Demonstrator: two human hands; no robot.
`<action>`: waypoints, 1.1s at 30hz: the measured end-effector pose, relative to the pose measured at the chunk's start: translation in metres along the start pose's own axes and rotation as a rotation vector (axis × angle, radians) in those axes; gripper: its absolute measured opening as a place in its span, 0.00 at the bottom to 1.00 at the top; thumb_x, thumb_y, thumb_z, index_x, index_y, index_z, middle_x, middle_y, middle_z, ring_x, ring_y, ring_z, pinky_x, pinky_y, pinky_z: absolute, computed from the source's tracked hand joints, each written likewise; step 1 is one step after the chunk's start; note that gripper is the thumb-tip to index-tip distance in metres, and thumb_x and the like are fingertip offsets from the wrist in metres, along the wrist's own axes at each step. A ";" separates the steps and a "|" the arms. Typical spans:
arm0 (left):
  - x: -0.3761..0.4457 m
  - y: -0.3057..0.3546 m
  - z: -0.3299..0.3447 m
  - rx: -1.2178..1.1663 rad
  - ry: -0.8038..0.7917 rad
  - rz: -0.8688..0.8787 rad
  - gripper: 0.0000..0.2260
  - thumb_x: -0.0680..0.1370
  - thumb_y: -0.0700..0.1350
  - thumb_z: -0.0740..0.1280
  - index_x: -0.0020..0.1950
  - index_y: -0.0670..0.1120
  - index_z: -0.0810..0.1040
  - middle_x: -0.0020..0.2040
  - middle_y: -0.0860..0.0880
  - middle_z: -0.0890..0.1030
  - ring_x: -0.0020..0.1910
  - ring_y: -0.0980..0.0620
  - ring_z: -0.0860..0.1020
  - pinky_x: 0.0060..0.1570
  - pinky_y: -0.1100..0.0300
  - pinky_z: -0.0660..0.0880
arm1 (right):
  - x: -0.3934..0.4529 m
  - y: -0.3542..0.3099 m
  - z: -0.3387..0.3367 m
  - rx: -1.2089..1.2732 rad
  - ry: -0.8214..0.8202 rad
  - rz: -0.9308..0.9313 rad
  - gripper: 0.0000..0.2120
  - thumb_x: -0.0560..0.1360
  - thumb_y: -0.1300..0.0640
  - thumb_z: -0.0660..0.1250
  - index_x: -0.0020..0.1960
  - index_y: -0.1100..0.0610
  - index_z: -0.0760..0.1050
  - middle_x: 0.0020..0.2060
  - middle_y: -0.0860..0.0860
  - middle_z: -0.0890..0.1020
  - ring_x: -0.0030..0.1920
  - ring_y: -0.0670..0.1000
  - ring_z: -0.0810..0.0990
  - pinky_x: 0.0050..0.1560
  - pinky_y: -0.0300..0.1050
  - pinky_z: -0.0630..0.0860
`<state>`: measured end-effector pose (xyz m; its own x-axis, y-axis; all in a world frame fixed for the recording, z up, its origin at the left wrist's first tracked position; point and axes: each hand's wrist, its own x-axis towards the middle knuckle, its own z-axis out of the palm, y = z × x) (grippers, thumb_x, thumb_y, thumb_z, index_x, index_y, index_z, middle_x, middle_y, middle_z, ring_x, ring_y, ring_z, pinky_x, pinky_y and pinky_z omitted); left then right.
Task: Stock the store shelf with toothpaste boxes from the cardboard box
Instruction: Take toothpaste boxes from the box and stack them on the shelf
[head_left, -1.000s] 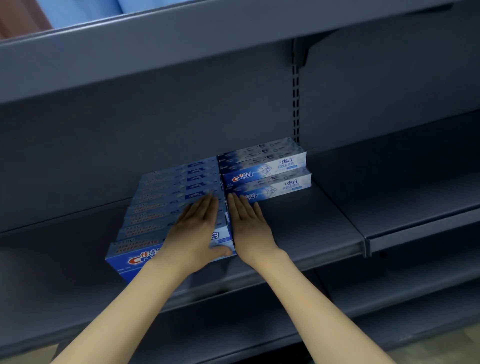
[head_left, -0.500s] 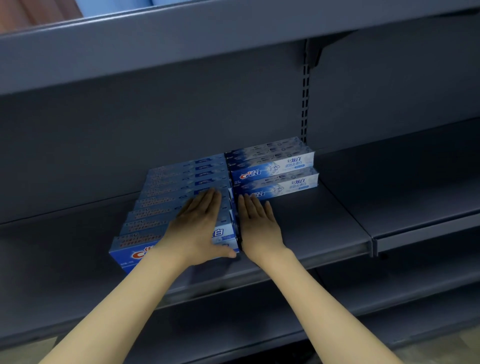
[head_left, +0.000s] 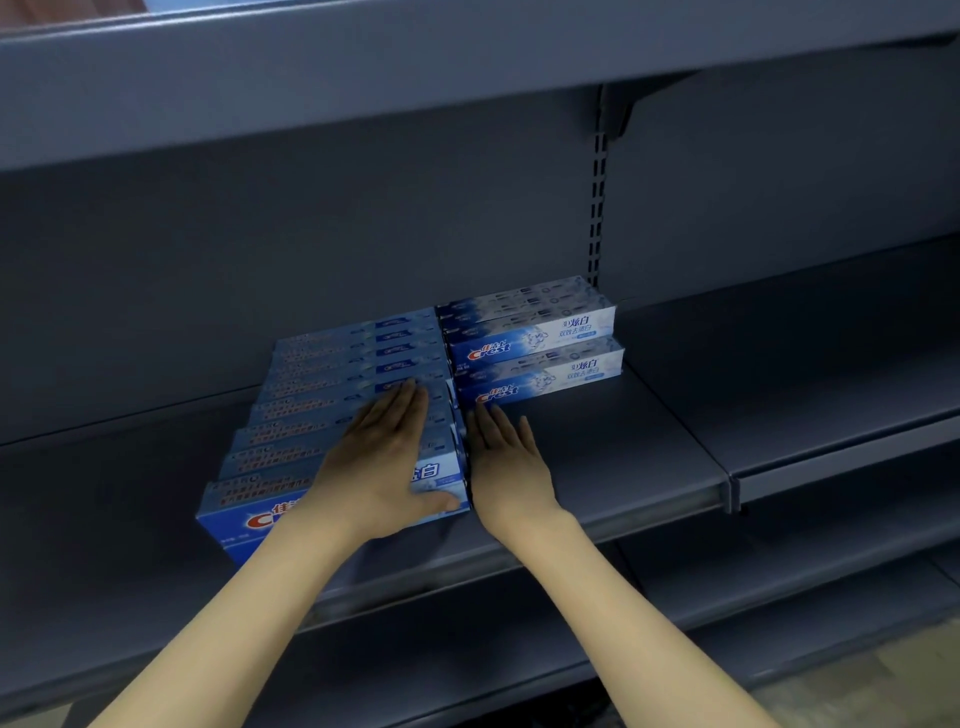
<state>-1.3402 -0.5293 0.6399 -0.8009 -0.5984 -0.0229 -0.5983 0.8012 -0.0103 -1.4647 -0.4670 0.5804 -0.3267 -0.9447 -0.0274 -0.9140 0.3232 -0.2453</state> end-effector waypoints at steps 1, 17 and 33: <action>0.000 0.000 0.000 0.008 0.002 0.002 0.50 0.72 0.67 0.63 0.76 0.42 0.36 0.77 0.47 0.37 0.76 0.51 0.39 0.72 0.61 0.38 | 0.000 0.000 0.001 0.005 0.005 0.002 0.28 0.83 0.54 0.49 0.77 0.60 0.40 0.77 0.54 0.43 0.77 0.52 0.40 0.74 0.50 0.36; -0.002 0.004 -0.003 0.051 0.001 -0.032 0.50 0.71 0.67 0.63 0.76 0.42 0.37 0.77 0.47 0.39 0.77 0.51 0.41 0.73 0.59 0.40 | -0.002 -0.005 -0.003 -0.062 -0.030 0.001 0.31 0.82 0.54 0.51 0.76 0.62 0.38 0.77 0.55 0.42 0.77 0.53 0.41 0.75 0.49 0.37; -0.099 -0.106 -0.009 0.056 0.162 -0.402 0.69 0.45 0.83 0.31 0.77 0.41 0.41 0.78 0.47 0.45 0.77 0.51 0.47 0.73 0.55 0.39 | 0.011 -0.042 -0.087 -0.020 0.190 -0.066 0.27 0.83 0.53 0.47 0.77 0.60 0.41 0.77 0.54 0.44 0.77 0.51 0.41 0.75 0.47 0.38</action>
<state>-1.1976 -0.5552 0.6519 -0.5009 -0.8522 0.1511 -0.8646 0.5009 -0.0408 -1.4511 -0.4858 0.6750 -0.3034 -0.9372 0.1720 -0.9389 0.2633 -0.2215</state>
